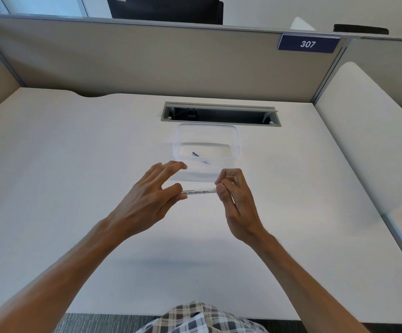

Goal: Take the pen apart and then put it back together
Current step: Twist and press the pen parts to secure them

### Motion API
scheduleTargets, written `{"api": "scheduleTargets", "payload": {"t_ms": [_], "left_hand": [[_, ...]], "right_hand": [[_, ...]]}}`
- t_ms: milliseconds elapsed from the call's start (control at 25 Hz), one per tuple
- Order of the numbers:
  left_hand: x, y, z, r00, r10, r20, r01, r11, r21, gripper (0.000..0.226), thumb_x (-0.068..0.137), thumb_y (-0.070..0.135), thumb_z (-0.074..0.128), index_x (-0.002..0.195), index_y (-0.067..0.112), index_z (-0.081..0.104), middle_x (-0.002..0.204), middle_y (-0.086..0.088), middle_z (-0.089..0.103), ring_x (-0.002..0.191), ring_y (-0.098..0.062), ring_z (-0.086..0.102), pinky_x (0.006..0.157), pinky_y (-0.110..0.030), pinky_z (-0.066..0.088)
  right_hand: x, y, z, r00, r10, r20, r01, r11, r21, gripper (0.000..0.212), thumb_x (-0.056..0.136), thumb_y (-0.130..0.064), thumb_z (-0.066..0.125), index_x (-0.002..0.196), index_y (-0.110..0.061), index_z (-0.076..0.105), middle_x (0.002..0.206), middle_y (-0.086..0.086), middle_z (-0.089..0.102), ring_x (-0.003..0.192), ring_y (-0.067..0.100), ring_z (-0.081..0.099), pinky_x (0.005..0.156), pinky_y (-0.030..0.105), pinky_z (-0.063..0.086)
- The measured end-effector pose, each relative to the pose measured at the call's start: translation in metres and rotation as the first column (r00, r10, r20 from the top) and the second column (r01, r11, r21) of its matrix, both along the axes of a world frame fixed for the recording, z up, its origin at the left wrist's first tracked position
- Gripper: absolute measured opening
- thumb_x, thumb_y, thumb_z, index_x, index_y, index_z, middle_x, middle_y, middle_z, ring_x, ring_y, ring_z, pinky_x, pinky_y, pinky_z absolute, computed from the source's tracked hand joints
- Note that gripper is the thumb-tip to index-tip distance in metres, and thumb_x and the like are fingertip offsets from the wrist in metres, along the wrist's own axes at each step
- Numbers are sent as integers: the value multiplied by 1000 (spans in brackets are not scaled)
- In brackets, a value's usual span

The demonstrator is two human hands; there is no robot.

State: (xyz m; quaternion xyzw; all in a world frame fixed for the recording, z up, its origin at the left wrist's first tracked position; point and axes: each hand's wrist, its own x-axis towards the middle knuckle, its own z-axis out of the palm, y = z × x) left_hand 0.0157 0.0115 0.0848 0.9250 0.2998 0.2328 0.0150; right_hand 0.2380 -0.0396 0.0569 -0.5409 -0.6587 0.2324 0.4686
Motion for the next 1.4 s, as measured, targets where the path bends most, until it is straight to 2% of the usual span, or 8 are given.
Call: {"api": "scheduleTargets", "payload": {"t_ms": [120,320,560,720,880,1000,1200,1400], "left_hand": [[-3,2,1,1000,-6,-29,6,1000,-18,29,102,29,47,87,8,60,137,-17,50,122,-31,46,101,-50,41],[-8,5,3,998,25,-58,-27,999,-37,33,103,34,41,90,10,61,142,-15,45,135,-31,40,109,-56,32],[-4,5,6,998,18,-53,-20,999,-33,34,103,34,40,89,11,61,143,-15,44,134,-31,40,110,-55,30],[-2,5,6,1000,17,-20,-18,999,-36,31,103,30,45,86,8,59,138,-18,46,117,-33,46,94,-45,41],[-4,5,3,999,9,-44,-10,1000,-25,27,102,28,48,86,9,59,135,-18,47,117,-32,45,96,-48,41],[-5,8,5,998,4,-68,-5,1000,-20,28,102,29,47,87,9,59,138,-17,46,122,-33,44,99,-52,39],[-5,11,8,998,1,-61,-3,1000,-29,30,102,31,47,86,10,60,147,-17,39,131,-34,40,101,-54,36],[-6,9,9,999,-21,-30,18,995,-97,34,102,34,44,87,10,62,148,-14,37,127,-33,41,96,-49,40]], "right_hand": [[3,-1,0,999,-14,35,14,1000,0,30,100,-33,38,84,-14,56,107,-6,49,85,9,54,69,32,46],[13,-4,6,987,-13,161,10,1000,19,22,98,-36,43,105,-23,58,130,-9,42,103,10,55,72,41,54],[9,-3,4,982,-6,191,-2,999,47,23,100,-31,40,96,-16,57,132,-3,41,113,8,52,76,46,54],[6,-3,4,990,-3,139,4,1000,-2,30,100,-33,36,88,-14,56,135,-3,35,104,20,49,85,41,46],[4,-4,7,995,31,98,-25,998,-59,26,100,-31,38,78,-22,48,134,-8,35,111,10,47,85,37,43],[7,-3,7,991,42,127,-37,998,-41,26,99,-32,38,83,-18,53,131,-5,37,120,0,44,85,40,48],[6,-3,6,971,-5,240,-8,999,54,24,100,-34,38,99,-17,56,132,-3,38,99,23,56,69,41,53],[6,-5,10,959,26,283,-39,998,40,23,100,-29,37,91,-15,52,131,-3,39,76,17,52,64,39,48]]}}
